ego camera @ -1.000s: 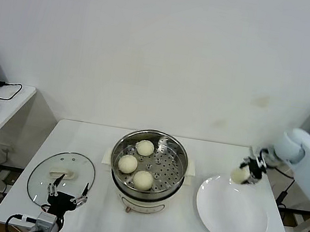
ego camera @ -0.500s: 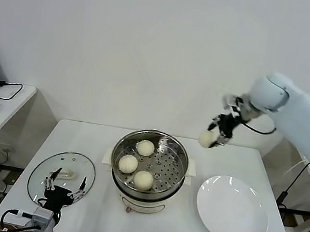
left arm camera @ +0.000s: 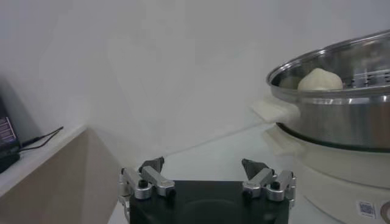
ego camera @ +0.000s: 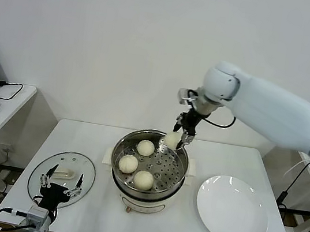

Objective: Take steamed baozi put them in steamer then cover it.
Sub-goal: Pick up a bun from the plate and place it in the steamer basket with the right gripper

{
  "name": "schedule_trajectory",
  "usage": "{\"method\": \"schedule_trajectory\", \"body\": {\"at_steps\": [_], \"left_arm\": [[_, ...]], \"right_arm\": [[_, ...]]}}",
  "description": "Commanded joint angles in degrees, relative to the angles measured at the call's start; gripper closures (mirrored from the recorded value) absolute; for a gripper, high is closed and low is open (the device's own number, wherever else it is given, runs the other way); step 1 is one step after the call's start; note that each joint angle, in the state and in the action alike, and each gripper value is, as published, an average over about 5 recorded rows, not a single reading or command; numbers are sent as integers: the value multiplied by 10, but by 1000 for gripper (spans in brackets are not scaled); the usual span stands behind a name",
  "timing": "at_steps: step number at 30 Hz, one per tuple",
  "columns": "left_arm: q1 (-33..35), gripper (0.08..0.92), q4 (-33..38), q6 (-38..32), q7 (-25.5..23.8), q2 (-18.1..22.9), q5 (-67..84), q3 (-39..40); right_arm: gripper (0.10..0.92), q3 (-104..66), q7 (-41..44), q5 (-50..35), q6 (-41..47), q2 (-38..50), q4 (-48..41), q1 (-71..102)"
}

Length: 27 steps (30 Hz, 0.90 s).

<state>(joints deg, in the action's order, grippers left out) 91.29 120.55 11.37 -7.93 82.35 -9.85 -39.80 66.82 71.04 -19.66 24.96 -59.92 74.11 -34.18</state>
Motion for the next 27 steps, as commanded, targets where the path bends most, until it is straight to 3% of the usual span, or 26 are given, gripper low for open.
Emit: {"method": "schedule_trajectory", "body": {"at_steps": [1, 27], "left_arm": [[1, 177, 1, 0, 0, -2, 2, 0], [-4, 177, -13, 0, 1, 2, 1, 4]], "right_arm": [[423, 38, -13, -11, 24, -60, -12, 14], [419, 22, -44, 57, 36, -44, -26, 108]]}}
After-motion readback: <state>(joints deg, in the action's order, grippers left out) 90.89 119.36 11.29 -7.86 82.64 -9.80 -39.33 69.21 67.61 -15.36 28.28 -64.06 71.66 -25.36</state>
